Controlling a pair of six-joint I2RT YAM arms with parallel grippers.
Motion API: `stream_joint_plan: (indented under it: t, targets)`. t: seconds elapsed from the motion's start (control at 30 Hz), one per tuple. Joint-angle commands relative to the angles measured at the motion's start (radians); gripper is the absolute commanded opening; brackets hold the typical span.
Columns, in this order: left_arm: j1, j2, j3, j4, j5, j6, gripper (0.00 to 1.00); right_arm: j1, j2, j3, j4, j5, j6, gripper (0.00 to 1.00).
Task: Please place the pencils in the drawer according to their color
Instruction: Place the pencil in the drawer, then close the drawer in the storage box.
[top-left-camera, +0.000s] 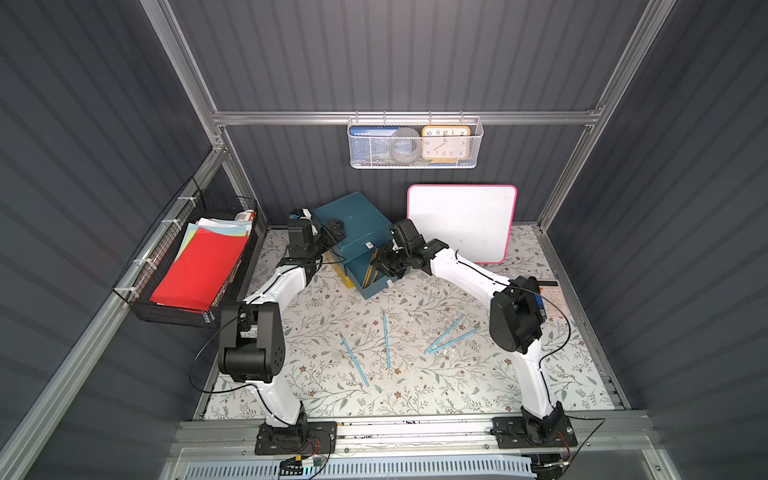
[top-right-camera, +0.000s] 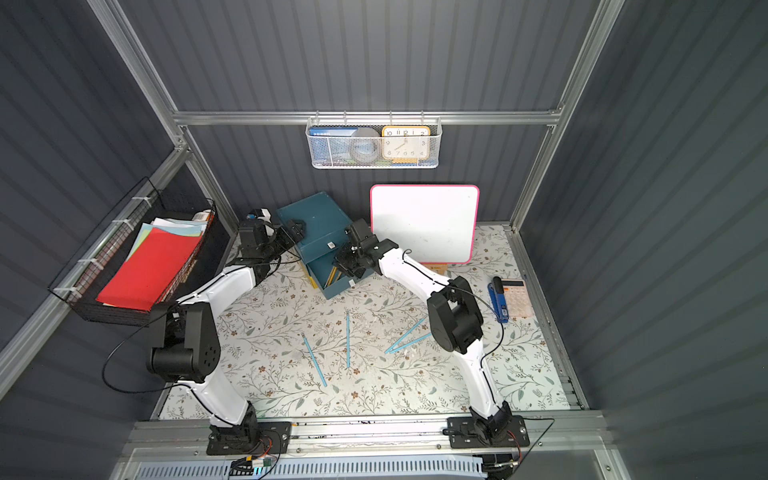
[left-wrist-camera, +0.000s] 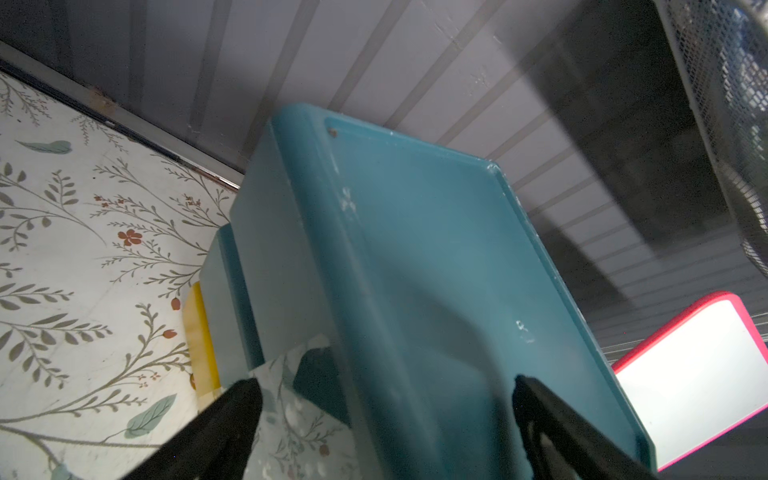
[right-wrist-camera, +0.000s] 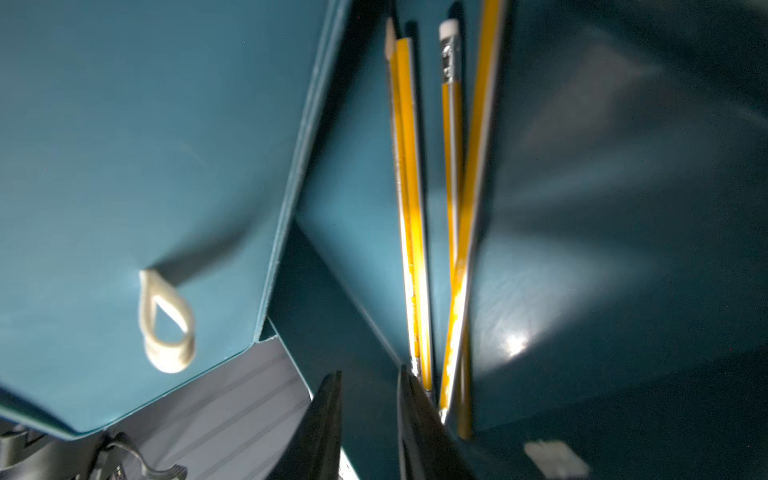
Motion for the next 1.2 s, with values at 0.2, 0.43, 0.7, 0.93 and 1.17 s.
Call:
stream_joint_plan:
  t: [0.2, 0.43, 0.7, 0.93, 1.17]
  targets:
    - [-0.008, -0.034, -0.011, 0.006, 0.010, 0.010, 0.99, -0.004, -0.224, -0.217, 0.070, -0.006, -0.033, 0.27]
    - [-0.008, -0.035, -0.011, 0.006, 0.011, 0.010, 0.99, -0.008, -0.374, -0.477, 0.183, 0.027, 0.000, 0.26]
    - [-0.008, -0.036, -0.014, 0.003, 0.004, 0.014, 0.99, -0.029, -0.386, -0.693, 0.403, 0.029, 0.099, 0.16]
    - [-0.009, -0.042, -0.025, 0.004, 0.000, 0.018, 0.99, -0.032, -0.303, -0.679, 0.501, 0.023, 0.151, 0.00]
    - [-0.008, -0.042, -0.031, 0.003, -0.003, 0.022, 0.99, -0.032, -0.218, -0.605, 0.575, 0.029, 0.209, 0.00]
